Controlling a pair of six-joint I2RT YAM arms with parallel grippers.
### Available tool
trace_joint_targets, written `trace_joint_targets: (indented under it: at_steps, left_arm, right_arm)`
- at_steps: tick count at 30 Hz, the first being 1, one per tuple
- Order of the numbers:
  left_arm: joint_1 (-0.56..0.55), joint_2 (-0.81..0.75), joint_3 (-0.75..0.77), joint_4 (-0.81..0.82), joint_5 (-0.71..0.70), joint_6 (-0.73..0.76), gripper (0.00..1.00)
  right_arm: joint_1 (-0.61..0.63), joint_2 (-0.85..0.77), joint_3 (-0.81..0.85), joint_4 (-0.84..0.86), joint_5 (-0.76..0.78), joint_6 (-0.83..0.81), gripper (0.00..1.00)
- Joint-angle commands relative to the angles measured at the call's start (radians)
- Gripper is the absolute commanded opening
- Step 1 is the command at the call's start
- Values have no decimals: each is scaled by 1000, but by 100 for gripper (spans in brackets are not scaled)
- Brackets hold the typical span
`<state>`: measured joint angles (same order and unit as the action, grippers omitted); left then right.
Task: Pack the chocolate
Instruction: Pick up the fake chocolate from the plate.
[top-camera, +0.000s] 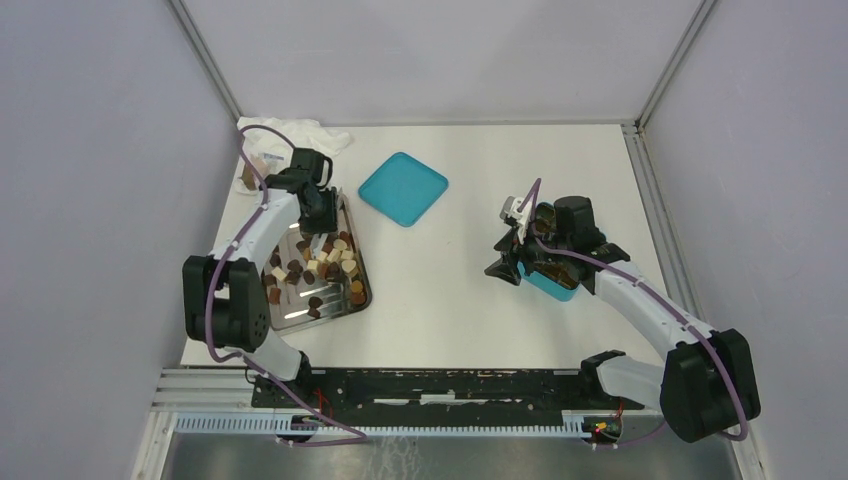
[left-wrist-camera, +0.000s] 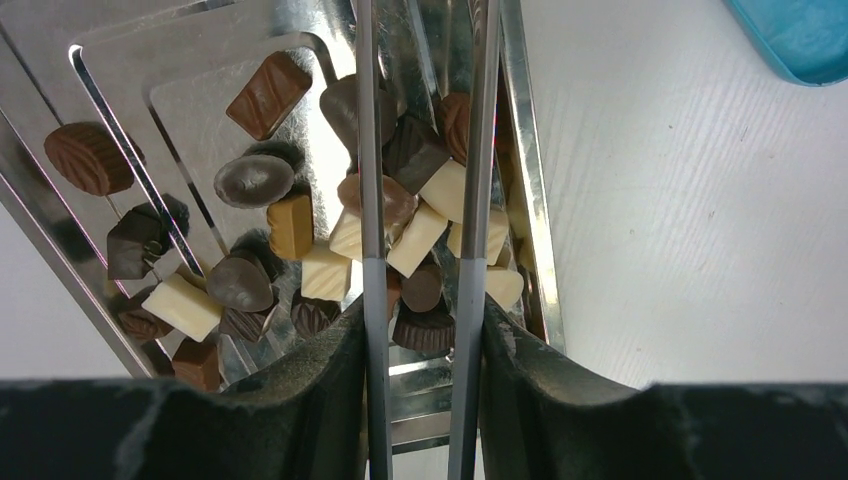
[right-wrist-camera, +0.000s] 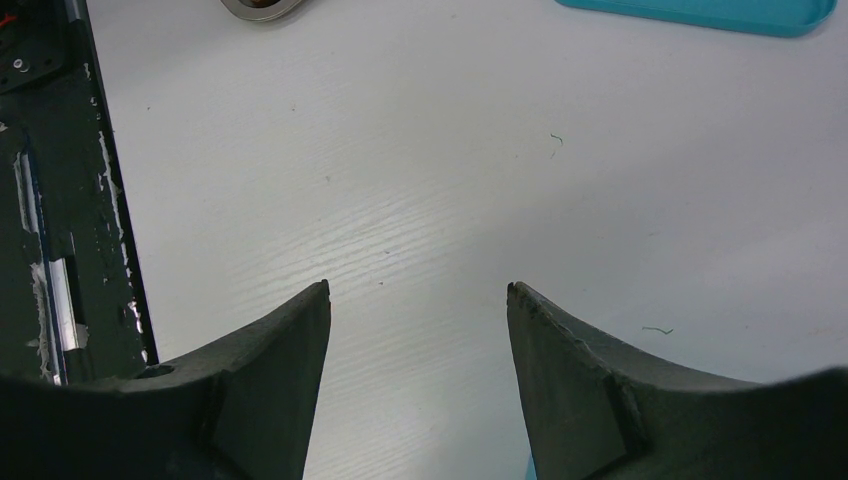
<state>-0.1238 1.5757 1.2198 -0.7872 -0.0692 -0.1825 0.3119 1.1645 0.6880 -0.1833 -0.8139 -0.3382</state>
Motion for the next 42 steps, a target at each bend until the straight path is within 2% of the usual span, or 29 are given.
trace_joint_targets:
  at_steps: [1,42]
  left_arm:
    - [7,11,50,25,17,57,44]
    - [11,61,64,10,-43,58,44]
  right_arm:
    - [-2,9,42,5,-15,-13,71]
    - [-3,17,47,-2,-36,-17,71]
